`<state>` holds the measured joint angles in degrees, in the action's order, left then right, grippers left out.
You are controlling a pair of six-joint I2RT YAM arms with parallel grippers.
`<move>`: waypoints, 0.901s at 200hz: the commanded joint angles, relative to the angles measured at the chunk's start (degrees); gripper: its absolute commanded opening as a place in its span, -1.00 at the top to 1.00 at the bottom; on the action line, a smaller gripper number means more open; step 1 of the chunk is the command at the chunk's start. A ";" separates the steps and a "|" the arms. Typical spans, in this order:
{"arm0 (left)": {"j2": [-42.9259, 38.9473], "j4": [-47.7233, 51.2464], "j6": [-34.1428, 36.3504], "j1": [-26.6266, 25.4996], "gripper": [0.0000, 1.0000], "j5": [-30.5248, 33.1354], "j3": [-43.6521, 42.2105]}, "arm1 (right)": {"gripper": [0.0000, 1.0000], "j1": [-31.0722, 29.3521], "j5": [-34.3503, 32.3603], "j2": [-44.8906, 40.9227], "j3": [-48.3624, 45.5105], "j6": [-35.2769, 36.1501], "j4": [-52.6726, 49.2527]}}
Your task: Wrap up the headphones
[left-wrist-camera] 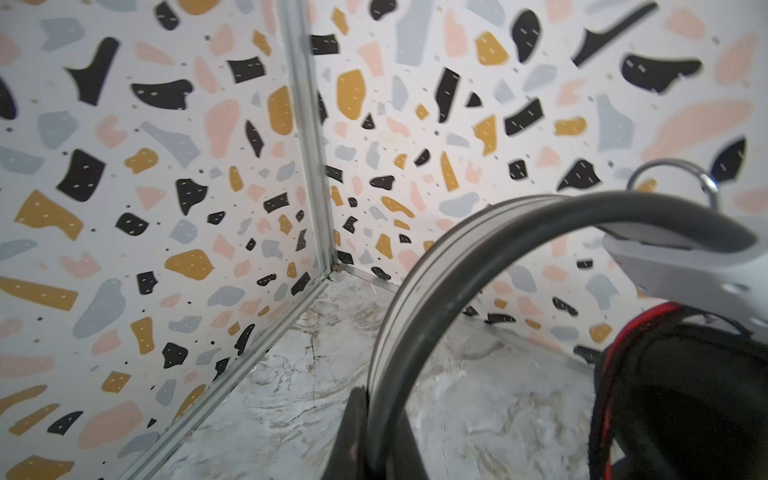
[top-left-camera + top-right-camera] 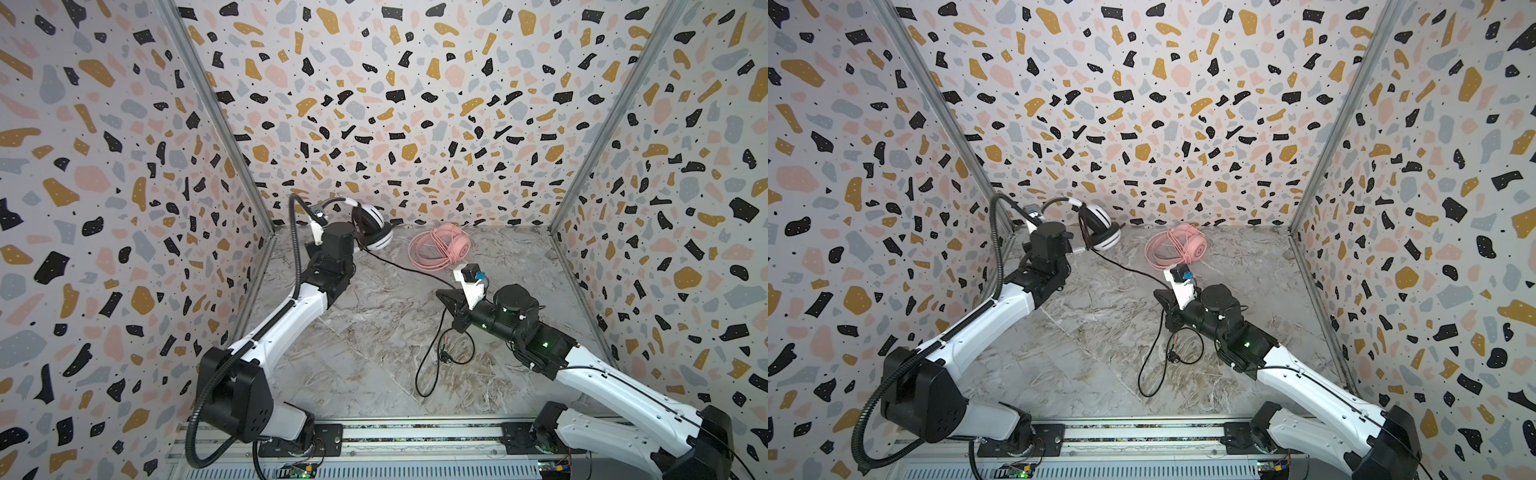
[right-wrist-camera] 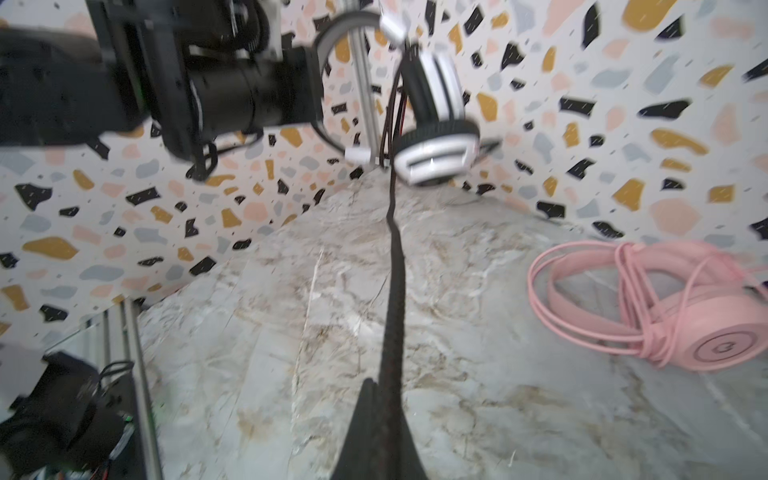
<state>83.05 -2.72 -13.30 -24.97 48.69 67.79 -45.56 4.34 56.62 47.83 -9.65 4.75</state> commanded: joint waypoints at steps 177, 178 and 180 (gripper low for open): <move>-18.76 21.47 19.64 -10.32 1.00 -57.93 0.48 | 1.00 32.23 19.83 21.20 13.18 -2.66 2.03; -18.82 21.41 19.46 -10.29 1.00 -58.10 0.45 | 1.00 32.21 20.01 21.27 13.04 -2.74 2.20; -19.05 21.08 19.17 -10.28 1.00 -58.44 0.36 | 1.00 32.14 20.14 21.34 12.78 -2.87 2.41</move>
<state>66.59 19.05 7.68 -35.68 -0.14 66.19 -14.04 21.43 77.01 60.23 -9.21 2.50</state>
